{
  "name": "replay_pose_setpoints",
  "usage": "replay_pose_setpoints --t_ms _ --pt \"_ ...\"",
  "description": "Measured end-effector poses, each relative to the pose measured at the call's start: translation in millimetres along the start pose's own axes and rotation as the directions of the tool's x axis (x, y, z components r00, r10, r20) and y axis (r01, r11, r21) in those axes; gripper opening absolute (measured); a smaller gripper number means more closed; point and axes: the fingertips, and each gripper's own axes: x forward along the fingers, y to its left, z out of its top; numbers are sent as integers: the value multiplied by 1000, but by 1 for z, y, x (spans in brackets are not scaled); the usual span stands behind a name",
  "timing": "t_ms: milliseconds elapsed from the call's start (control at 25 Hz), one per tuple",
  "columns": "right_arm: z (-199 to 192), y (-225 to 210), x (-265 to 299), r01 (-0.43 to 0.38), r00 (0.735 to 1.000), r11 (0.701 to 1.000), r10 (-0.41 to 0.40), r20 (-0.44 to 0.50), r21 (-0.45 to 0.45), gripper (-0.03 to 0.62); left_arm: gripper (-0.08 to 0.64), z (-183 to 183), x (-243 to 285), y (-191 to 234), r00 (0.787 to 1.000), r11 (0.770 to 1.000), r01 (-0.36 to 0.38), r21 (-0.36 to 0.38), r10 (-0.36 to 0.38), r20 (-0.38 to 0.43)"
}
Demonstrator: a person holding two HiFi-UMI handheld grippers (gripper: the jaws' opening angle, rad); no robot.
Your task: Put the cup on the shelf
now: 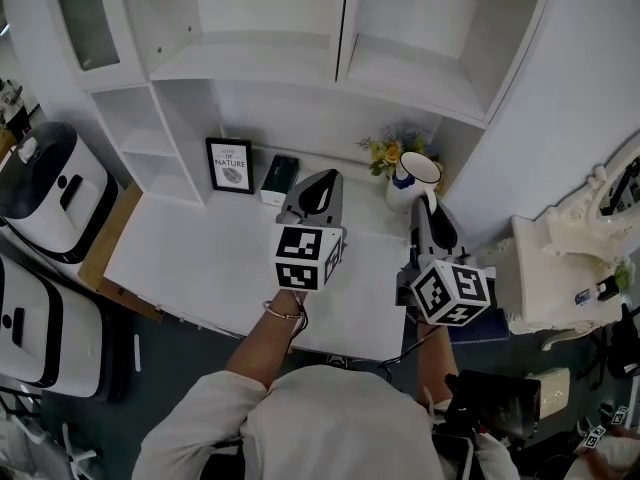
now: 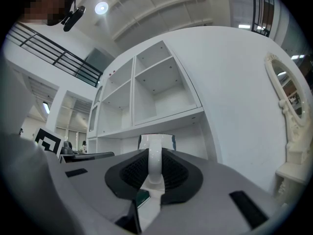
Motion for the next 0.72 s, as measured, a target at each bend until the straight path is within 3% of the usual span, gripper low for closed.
replay_pose_setpoints --t_ms 240,720 --pt "-1 -7 6 -2 1000 1000 2 -11 -10 74 8 -11 12 -3 1000 999 11 -31 -11 -24" --pt "16 -12 3 8 1000 999 -7 26 -46 74 8 1 28 -21 999 999 45 22 -44 -24"
